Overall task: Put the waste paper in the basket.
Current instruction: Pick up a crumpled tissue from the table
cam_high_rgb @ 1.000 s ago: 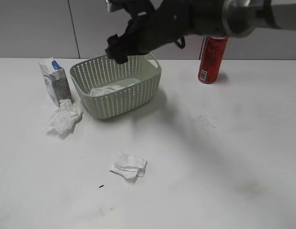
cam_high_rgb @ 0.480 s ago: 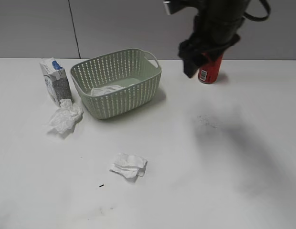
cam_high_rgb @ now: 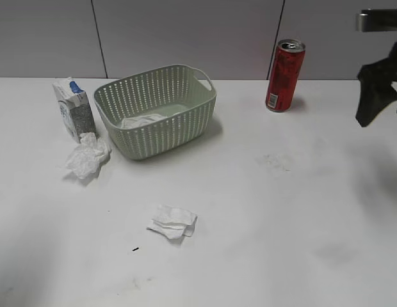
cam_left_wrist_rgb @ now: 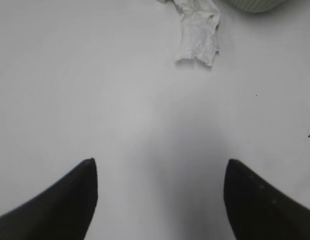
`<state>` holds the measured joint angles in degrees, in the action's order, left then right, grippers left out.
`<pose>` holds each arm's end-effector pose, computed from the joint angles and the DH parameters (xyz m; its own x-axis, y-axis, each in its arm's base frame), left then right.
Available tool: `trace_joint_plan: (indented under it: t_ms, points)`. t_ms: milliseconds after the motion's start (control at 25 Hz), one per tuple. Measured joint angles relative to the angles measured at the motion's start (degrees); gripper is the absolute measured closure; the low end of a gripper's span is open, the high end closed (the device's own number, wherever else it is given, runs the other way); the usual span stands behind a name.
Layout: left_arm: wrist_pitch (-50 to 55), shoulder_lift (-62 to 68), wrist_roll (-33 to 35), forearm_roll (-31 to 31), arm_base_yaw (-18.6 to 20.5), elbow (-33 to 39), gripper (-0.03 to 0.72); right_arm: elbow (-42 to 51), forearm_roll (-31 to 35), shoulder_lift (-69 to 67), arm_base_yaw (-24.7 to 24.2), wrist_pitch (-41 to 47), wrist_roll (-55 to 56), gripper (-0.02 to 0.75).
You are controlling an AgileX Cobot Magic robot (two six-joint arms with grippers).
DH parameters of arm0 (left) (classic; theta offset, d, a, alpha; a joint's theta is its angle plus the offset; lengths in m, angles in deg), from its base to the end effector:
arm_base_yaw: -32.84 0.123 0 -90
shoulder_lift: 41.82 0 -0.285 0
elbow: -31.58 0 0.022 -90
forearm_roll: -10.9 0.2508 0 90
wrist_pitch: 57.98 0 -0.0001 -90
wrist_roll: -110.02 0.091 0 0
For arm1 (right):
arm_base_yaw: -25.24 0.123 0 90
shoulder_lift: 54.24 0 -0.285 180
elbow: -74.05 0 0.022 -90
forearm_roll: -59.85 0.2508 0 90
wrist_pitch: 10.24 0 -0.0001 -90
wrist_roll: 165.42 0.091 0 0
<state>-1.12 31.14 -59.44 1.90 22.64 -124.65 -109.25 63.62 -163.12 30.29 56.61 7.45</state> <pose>0.2032 -0.0487 0.3073 -0.8520 0.2514 -0.4591 0.3181 0.9453 -0.0726 0.3498 0.0364 0.2565 -0.9731 -0.1846 -0.1378 -0.1925 0.9802 0.0466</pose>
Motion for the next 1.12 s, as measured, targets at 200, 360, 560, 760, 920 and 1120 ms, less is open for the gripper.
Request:
trace_joint_plan:
  t_ms: [200,360,560,760,920,1120]
  points:
    - [0.59,13.33,0.0,0.59,-5.63,-8.41,0.113,13.58,0.63,10.17,-0.44,-6.58,-0.22,0.146]
    - [-0.28,22.77,0.05,0.71,-8.73,-13.04,0.113,22.98,0.7,19.65,-0.44,-9.96,-0.35,0.146]
    - [-4.54,32.22,0.05,0.86,-10.42,-15.45,0.113,31.83,0.74,32.75,-0.44,-11.37,-0.43,0.146]
    - [-12.13,38.53,0.05,1.15,-11.62,-15.57,0.113,36.65,0.74,47.41,-0.44,-11.57,-0.43,0.146]
    - [-17.12,42.46,0.05,3.52,-11.67,-15.57,0.113,38.87,0.74,58.31,-0.44,-11.69,-0.43,0.148]
    - [-21.89,46.36,0.05,7.19,-11.67,-15.57,0.113,41.77,0.74,70.58,-0.44,-11.85,-0.43,0.148]
